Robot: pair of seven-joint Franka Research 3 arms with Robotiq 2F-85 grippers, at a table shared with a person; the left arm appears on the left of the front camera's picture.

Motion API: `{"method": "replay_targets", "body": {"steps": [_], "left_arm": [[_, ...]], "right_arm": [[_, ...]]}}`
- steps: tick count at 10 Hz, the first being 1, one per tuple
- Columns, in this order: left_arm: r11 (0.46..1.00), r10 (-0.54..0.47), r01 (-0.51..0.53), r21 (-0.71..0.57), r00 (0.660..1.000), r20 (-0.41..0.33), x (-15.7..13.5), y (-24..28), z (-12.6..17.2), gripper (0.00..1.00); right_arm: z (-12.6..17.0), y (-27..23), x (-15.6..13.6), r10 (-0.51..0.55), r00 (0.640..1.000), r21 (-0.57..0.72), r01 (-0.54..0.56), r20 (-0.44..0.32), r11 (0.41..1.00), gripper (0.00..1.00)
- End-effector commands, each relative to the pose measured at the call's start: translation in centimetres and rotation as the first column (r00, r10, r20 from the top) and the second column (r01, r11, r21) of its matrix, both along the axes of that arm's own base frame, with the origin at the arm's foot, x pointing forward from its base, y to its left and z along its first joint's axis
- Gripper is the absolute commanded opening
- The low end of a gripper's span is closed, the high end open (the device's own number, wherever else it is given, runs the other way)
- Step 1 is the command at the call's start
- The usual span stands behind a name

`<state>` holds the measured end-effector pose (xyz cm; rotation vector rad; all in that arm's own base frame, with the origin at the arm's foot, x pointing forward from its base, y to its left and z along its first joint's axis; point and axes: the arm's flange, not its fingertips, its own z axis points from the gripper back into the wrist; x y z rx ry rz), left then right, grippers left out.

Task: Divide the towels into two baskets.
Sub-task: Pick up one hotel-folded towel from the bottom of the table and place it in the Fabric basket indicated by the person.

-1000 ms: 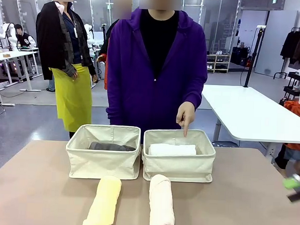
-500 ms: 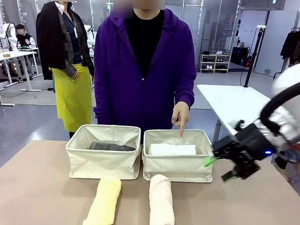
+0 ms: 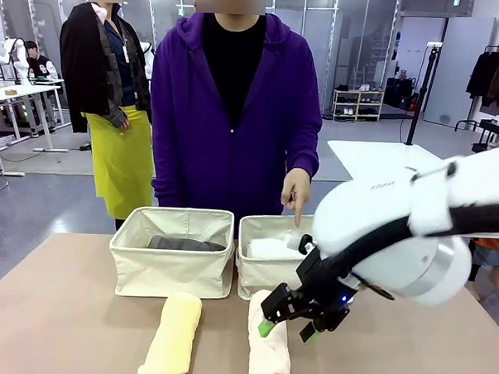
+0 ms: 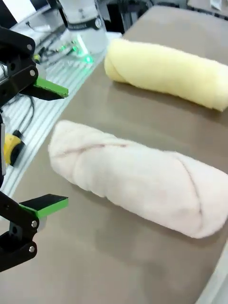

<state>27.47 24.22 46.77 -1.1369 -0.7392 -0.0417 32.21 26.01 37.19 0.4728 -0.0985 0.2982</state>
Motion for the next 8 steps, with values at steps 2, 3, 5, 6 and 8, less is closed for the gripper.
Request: {"method": "replay_targets", "body": {"steps": [2,3,5,6,8], "left_arm": [[1.000,-0.004,0.004,-0.014,1.000,0.001,-0.3,0.1,0.3,1.00],[1.000,-0.004,0.004,-0.014,1.000,0.001,-0.3,0.1,0.3,1.00],[1.000,-0.004,0.004,-0.014,1.000,0.001,-0.3,0.1,0.3,1.00],[1.000,-0.004,0.004,-0.014,1.000,0.001,-0.3,0.1,0.3,1.00],[1.000,-0.004,0.004,-0.014,1.000,0.001,-0.3,0.1,0.3,1.00]], "right_arm": [[-2.2,-0.5,-1.4,-0.070,0.997,-0.079,0.072,0.031,0.994,1.00],[-2.3,-0.2,-1.2,-0.074,0.997,-0.077,0.075,0.027,0.994,1.00],[-2.9,0.5,-0.3,-0.105,0.993,-0.065,0.109,0.063,0.992,1.00],[-3.4,1.0,0.2,-0.117,0.991,-0.047,0.121,0.069,0.992,1.00],[-3.7,1.5,1.1,-0.139,0.987,-0.015,0.140,0.080,0.990,1.00]]}}
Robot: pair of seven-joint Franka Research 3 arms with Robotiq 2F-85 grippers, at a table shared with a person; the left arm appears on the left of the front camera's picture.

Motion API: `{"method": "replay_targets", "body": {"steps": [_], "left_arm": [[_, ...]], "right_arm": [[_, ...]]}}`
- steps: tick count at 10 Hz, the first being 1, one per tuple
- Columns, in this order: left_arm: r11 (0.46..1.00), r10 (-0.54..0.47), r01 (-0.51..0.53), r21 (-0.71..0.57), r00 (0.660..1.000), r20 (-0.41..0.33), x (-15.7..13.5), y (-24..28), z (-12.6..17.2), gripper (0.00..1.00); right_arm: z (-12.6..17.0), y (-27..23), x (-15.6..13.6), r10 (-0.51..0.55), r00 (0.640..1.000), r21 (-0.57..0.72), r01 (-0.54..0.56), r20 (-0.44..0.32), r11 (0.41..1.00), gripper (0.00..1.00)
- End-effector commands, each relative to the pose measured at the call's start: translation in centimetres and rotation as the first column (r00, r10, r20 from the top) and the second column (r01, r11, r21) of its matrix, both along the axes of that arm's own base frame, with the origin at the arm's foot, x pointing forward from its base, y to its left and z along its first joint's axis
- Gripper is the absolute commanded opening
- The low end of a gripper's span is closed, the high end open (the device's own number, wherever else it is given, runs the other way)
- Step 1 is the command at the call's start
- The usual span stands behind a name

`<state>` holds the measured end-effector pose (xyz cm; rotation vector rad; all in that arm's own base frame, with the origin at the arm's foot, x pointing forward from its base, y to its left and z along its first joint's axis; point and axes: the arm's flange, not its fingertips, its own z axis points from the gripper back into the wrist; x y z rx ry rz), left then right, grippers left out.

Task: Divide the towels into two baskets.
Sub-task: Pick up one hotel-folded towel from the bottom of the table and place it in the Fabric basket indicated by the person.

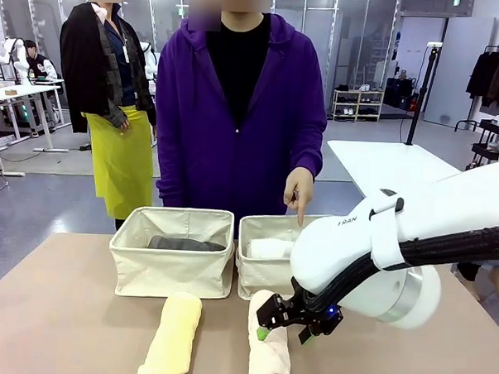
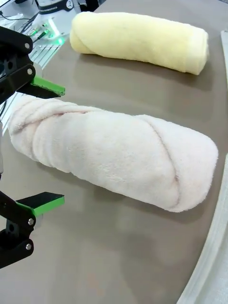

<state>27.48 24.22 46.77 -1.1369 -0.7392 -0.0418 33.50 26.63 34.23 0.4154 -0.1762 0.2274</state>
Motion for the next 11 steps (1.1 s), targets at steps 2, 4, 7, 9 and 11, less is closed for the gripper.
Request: {"method": "replay_targets", "body": {"steps": [2,4,7,9,11], "left_arm": [[1.000,-0.004,0.004,-0.014,1.000,0.001,-0.3,0.1,0.3,1.00],[1.000,-0.004,0.004,-0.014,1.000,0.001,-0.3,0.1,0.3,1.00],[1.000,-0.004,0.004,-0.014,1.000,0.001,-0.3,0.1,0.3,1.00],[1.000,-0.004,0.004,-0.014,1.000,0.001,-0.3,0.1,0.3,1.00],[1.000,-0.004,0.004,-0.014,1.000,0.001,-0.3,0.1,0.3,1.00]], "right_arm": [[-1.4,1.7,0.5,-0.042,0.999,0.027,0.042,0.001,0.999,1.00],[-2.6,2.6,1.0,-0.027,0.999,0.034,0.028,-0.020,0.999,1.00],[-3.6,2.6,1.4,0.015,0.999,0.019,-0.014,-0.043,1.000,0.89],[-3.5,2.4,1.4,0.027,0.999,0.017,-0.027,-0.045,1.000,0.69],[-3.5,2.3,1.4,0.030,0.998,0.009,-0.029,-0.054,1.000,0.49]]}}
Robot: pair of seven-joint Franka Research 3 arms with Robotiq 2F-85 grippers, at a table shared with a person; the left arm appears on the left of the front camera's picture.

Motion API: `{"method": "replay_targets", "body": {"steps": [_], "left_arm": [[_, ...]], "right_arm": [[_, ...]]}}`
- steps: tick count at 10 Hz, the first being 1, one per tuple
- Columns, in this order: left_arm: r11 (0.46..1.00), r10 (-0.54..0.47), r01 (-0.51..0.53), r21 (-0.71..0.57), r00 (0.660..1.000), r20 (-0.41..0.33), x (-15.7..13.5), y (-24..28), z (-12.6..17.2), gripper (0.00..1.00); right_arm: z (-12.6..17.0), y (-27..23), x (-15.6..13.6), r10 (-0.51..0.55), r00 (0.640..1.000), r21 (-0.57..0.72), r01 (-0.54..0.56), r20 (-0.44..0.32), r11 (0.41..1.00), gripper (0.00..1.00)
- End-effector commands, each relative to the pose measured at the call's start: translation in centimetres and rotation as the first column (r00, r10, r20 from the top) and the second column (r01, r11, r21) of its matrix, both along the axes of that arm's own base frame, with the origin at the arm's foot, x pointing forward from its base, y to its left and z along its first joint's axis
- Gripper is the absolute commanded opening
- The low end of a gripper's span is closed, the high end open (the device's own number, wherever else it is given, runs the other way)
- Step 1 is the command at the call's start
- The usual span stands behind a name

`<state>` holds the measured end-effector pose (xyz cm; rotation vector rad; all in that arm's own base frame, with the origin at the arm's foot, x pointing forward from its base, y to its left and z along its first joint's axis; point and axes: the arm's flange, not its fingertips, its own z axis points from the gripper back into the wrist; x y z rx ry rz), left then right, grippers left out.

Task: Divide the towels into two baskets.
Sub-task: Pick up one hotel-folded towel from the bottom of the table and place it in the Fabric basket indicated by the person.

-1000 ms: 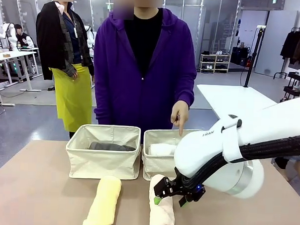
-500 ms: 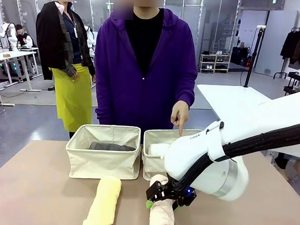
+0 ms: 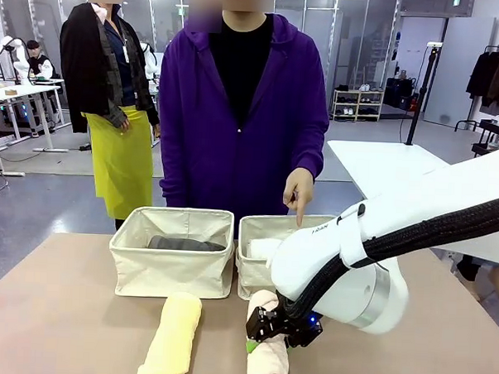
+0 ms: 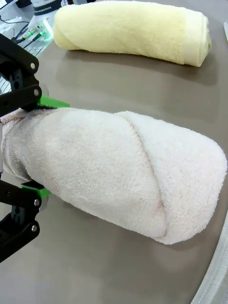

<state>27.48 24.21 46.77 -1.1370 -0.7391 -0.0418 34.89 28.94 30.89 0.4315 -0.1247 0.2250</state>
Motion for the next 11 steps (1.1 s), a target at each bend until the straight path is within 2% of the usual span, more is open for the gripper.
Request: {"method": "replay_targets", "body": {"steps": [1,3,5,6,7,8,9,10,11], "left_arm": [[1.000,-0.004,0.004,-0.014,1.000,0.001,-0.3,0.1,0.3,1.00],[1.000,-0.004,0.004,-0.014,1.000,0.001,-0.3,0.1,0.3,1.00],[1.000,-0.004,0.004,-0.014,1.000,0.001,-0.3,0.1,0.3,1.00],[1.000,-0.004,0.004,-0.014,1.000,0.001,-0.3,0.1,0.3,1.00],[1.000,-0.004,0.004,-0.014,1.000,0.001,-0.3,0.1,0.3,1.00],[1.000,-0.004,0.004,-0.014,1.000,0.001,-0.3,0.1,0.3,1.00],[1.000,-0.004,0.004,-0.014,1.000,0.001,-0.3,0.1,0.3,1.00],[1.000,-0.004,0.004,-0.014,1.000,0.001,-0.3,0.1,0.3,1.00],[1.000,-0.004,0.004,-0.014,1.000,0.001,-0.3,0.1,0.3,1.00]], "right_arm": [[-0.2,-0.1,0.0,0.018,1.000,-0.004,-0.018,-0.008,1.000,0.40],[1.2,-0.3,-0.1,0.016,1.000,0.002,-0.016,-0.001,1.000,0.20],[5.4,-0.7,-1.3,0.139,0.990,-0.081,-0.138,0.008,0.987,0.20],[9.1,-0.8,-1.8,0.280,0.960,-0.140,-0.273,0.029,0.952,0.20],[11.9,-0.6,-1.5,0.403,0.913,-0.212,-0.382,0.067,0.900,0.20],[14.1,-0.3,-1.2,0.536,0.840,-0.315,-0.489,0.081,0.813,0.20],[15.7,0.0,-0.9,0.654,0.755,-0.371,-0.594,0.050,0.714,0.20],[17.2,0.2,-0.2,0.756,0.653,-0.432,-0.671,0.043,0.603,0.20],[17.8,0.3,0.4,0.819,0.572,-0.498,-0.701,0.033,0.510,0.20]]}}
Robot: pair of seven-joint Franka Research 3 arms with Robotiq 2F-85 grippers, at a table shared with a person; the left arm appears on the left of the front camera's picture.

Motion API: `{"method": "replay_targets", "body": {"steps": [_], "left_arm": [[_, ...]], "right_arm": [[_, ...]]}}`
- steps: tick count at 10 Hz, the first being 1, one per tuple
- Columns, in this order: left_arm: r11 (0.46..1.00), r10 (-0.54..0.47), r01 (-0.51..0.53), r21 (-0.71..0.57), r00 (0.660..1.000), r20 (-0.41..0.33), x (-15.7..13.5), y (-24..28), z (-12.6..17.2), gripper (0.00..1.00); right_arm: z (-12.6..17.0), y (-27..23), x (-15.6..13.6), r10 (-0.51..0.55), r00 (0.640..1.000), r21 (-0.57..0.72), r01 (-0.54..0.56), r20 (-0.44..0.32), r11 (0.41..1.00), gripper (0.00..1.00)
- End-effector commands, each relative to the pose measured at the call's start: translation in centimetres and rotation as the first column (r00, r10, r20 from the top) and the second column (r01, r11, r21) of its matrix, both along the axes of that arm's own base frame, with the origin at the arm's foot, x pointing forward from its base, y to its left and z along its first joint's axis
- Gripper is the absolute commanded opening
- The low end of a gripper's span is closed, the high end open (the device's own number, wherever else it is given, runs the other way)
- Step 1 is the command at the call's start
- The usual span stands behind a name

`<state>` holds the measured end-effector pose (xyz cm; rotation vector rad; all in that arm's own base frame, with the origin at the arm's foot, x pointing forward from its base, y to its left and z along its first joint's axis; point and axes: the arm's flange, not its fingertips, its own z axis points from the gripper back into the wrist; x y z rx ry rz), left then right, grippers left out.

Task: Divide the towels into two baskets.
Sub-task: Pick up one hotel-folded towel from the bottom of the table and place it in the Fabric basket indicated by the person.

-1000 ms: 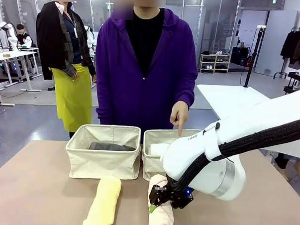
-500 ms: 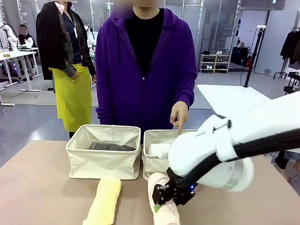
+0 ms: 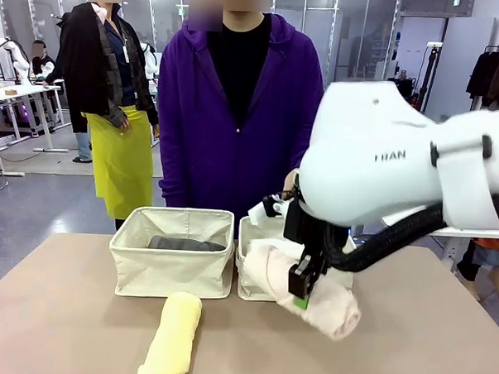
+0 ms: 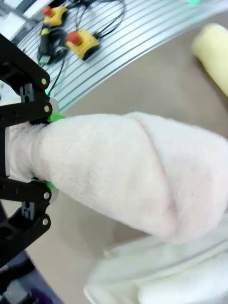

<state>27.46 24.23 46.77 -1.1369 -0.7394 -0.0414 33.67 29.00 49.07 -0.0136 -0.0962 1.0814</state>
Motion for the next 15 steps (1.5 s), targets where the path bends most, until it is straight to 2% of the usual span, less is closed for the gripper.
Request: {"method": "replay_targets", "body": {"steps": [1,2,4,5,6,7,8,9,11,12,13,15], "left_arm": [[1.000,-0.004,0.004,-0.014,1.000,0.001,-0.3,0.1,0.3,1.00],[1.000,-0.004,0.004,-0.014,1.000,0.001,-0.3,0.1,0.3,1.00],[1.000,-0.004,0.004,-0.014,1.000,0.001,-0.3,0.1,0.3,1.00],[1.000,-0.004,0.004,-0.014,1.000,0.001,-0.3,0.1,0.3,1.00],[1.000,-0.004,0.004,-0.014,1.000,0.001,-0.3,0.1,0.3,1.00],[1.000,-0.004,0.004,-0.014,1.000,0.001,-0.3,0.1,0.3,1.00],[1.000,-0.004,0.004,-0.014,1.000,0.001,-0.3,0.1,0.3,1.00],[1.000,-0.004,0.004,-0.014,1.000,0.001,-0.3,0.1,0.3,1.00],[1.000,-0.004,0.004,-0.014,1.000,0.001,-0.3,0.1,0.3,1.00],[1.000,-0.004,0.004,-0.014,1.000,0.001,-0.3,0.1,0.3,1.00],[1.000,-0.004,0.004,-0.014,1.000,0.001,-0.3,0.1,0.3,1.00],[1.000,-0.004,0.004,-0.014,1.000,0.001,-0.3,0.1,0.3,1.00]], "right_arm": [[-0.4,0.3,1.2,0.178,0.984,-0.012,-0.178,0.023,0.984,0.20],[0.0,0.0,0.0,0.000,1.000,0.000,0.000,0.000,1.000,0.20],[0.0,0.0,0.0,0.000,1.000,0.000,0.000,0.000,1.000,0.20],[0.0,0.1,0.9,0.080,0.997,-0.023,-0.080,0.006,0.997,0.42],[1.2,0.2,0.5,0.191,0.974,-0.089,-0.180,0.124,0.980,0.42],[2.1,0.1,1.8,0.339,0.910,-0.152,-0.310,0.238,0.939,0.42],[2.3,-0.2,5.0,0.476,0.810,-0.253,-0.409,0.342,0.877,0.42],[2.0,-0.4,8.3,0.546,0.756,-0.292,-0.465,0.361,0.836,0.42],[0.8,0.2,13.7,0.633,0.680,-0.336,-0.537,0.370,0.774,0.42],[-1.1,0.0,17.1,0.629,0.710,-0.446,-0.473,0.318,0.760,0.42],[-2.6,-0.5,18.8,0.639,0.698,-0.385,-0.520,0.324,0.763,0.42],[-5.0,-1.3,20.8,0.649,0.705,-0.372,-0.542,0.285,0.753,0.42]]}}
